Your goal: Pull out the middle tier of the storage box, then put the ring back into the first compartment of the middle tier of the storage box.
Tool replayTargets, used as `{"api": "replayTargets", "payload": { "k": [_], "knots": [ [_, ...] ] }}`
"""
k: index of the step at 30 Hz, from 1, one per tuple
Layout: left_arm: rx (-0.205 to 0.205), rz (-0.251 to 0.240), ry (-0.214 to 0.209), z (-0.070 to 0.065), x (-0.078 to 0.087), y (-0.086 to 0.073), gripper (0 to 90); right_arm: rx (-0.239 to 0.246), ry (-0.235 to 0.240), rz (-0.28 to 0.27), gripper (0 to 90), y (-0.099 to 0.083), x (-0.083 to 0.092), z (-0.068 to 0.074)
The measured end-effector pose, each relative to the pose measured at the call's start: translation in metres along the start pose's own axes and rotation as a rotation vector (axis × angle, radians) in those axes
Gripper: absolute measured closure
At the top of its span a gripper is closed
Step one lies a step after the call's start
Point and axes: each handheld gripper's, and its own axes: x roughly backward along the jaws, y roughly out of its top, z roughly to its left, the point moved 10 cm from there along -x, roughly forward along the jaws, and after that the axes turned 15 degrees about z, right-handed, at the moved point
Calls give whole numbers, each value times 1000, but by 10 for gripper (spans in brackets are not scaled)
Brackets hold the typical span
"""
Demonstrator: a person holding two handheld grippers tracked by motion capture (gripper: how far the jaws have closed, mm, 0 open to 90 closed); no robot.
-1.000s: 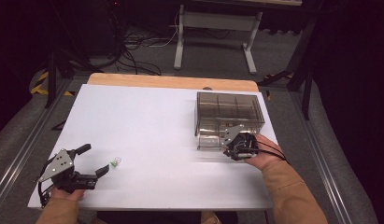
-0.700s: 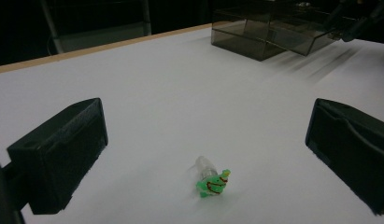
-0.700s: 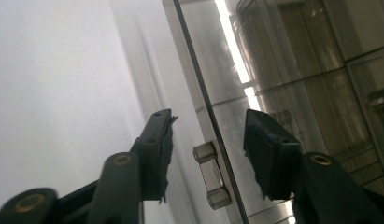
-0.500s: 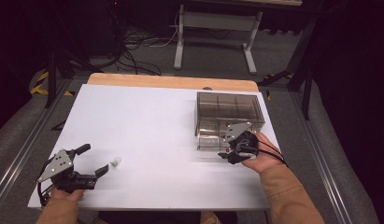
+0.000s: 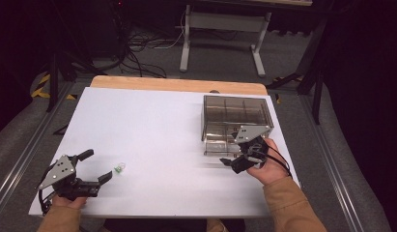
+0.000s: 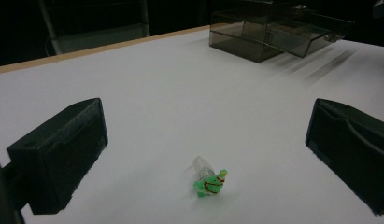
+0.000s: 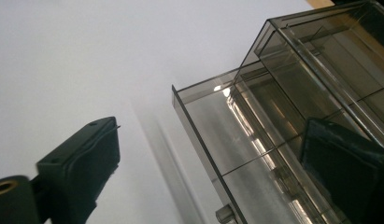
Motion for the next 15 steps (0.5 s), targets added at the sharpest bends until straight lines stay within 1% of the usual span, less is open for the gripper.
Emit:
{"api": "replayTargets", "payload": {
  "k": [1, 2, 4, 6, 8, 10, 11, 13, 15],
  "knots": [
    [0, 0, 0, 0, 0, 0, 2, 0, 0, 0, 43, 0, 0, 0],
    [0, -1, 1, 0, 0, 0, 2, -9, -3, -17, 36, 2, 2, 2],
    [0, 1, 1, 0, 0, 0, 2, -20, -2, -27, 36, 3, 3, 4],
    [2, -1, 0, 0, -1, 0, 2, -27, -17, -29, 36, 5, 4, 4],
    [2, -1, 1, 0, 0, 0, 1, -40, -15, -43, 35, 7, 5, 6],
    [3, 0, -1, 0, 0, 0, 2, -40, -16, -56, 33, 10, 6, 7],
    [3, -2, -2, 0, 0, 0, 2, -32, -19, -61, 33, 10, 6, 7],
    [0, 0, -1, 0, 0, 0, 1, -36, -34, -69, 23, 12, 7, 8],
    [0, -1, -1, 0, 0, 0, 2, -43, -36, -71, 0, 13, 7, 9]
  ]
}}
